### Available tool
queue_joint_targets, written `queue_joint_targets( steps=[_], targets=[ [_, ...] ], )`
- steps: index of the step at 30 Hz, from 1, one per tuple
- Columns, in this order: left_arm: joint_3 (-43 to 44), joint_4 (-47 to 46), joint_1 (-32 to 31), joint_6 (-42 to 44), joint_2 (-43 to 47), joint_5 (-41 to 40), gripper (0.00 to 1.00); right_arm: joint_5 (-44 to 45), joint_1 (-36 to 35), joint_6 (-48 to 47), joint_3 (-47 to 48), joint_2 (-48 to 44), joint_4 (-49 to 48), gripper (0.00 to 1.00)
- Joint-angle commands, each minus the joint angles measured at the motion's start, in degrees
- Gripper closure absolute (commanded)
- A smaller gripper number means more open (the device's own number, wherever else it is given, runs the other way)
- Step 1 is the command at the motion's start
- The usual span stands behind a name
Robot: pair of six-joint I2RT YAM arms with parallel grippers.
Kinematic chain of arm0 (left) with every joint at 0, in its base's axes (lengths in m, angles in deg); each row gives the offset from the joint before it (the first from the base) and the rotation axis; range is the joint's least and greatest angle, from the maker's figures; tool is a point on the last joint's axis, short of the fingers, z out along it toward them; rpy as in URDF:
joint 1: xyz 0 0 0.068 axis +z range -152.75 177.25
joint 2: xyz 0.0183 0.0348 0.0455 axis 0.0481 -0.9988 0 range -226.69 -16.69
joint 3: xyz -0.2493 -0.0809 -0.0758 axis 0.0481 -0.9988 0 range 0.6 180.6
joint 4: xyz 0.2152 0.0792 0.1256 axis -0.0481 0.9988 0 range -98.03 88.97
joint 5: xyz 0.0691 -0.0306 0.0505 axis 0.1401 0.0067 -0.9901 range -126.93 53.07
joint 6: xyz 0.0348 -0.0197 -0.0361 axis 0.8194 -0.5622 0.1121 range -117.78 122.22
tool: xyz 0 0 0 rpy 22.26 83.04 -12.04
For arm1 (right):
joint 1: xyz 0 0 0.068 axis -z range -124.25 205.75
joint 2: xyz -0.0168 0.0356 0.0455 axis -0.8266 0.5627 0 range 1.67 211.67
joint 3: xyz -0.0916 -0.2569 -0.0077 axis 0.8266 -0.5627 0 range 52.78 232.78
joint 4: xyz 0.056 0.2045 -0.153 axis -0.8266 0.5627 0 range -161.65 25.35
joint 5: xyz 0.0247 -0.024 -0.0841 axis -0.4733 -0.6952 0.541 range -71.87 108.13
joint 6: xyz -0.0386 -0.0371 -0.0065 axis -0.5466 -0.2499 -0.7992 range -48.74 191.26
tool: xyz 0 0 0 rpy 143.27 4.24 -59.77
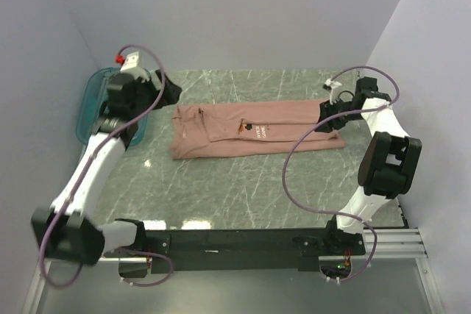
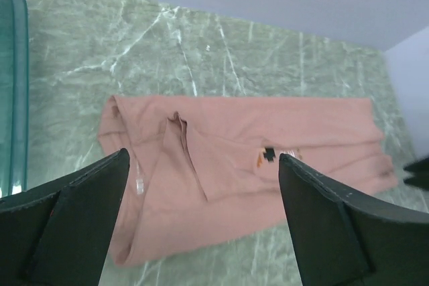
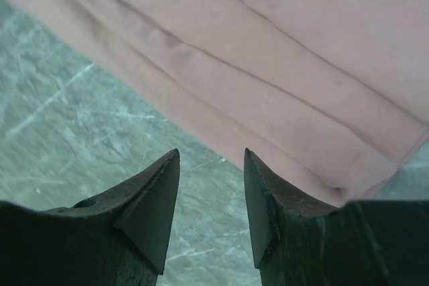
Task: Fold and stack the t-shirts
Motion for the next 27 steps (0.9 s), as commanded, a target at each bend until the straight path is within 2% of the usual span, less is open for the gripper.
queue_joint_targets(
  steps=[1,3,6,10,20,27],
  targets=[
    [-8.6,-0.7,0.4,2.2,7.7,4.5,0.03,3.4,-1.7,-9.0,-0.1,-5.8,0.7,0.49],
    [-13.0,1.8,0.4,4.3,10.4,4.1,0.04,9.0,-1.5,-5.6,3.6,-4.3,0.7,0.5],
    [-19.0,2.2,0.4,6.6,16.3,-0.6,0.04,13.7,0.1,-0.8,6.9,-0.7,3.1,0.51],
    [-20.8,2.3,0.1,7.2,22.2,-2.6,0.05,17.9,1.0,4.6,3.4,-0.4,0.2,0.52],
    [-20.3,2.8,0.1,6.8,21.8,-0.1,0.08,20.5,2.2,16.2,-0.9,3.4,-6.0,0.52],
    [-20.3,2.8,0.1,6.8,21.7,-0.1,0.09,21.0,2.5,18.3,1.0,7.1,-6.6,0.52]
  ],
)
